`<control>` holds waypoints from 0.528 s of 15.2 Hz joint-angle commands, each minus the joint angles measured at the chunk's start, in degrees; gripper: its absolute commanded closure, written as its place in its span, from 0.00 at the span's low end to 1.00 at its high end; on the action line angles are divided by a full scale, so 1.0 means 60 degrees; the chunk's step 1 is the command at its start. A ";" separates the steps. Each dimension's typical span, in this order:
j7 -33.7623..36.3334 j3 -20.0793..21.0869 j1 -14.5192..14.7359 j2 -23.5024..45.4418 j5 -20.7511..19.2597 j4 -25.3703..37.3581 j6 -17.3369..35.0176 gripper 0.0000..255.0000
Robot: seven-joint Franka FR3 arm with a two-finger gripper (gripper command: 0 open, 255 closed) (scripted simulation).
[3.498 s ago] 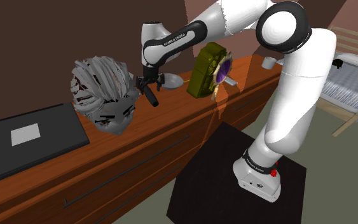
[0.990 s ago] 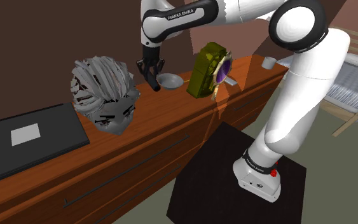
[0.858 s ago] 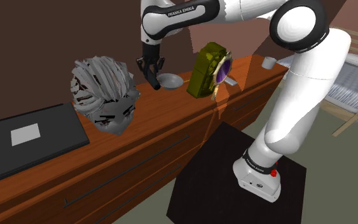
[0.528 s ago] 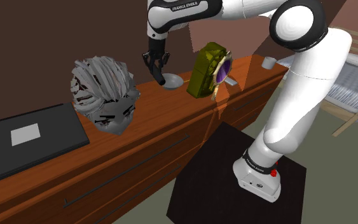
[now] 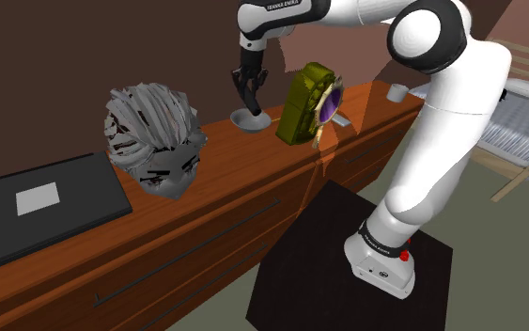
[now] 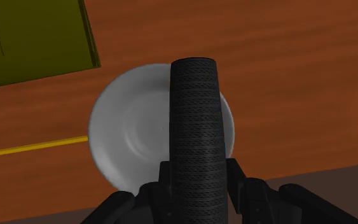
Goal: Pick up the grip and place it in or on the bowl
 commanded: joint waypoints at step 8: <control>-0.0555 -0.0197 -0.0332 0.0374 0.0044 -0.0222 0.0602 1.00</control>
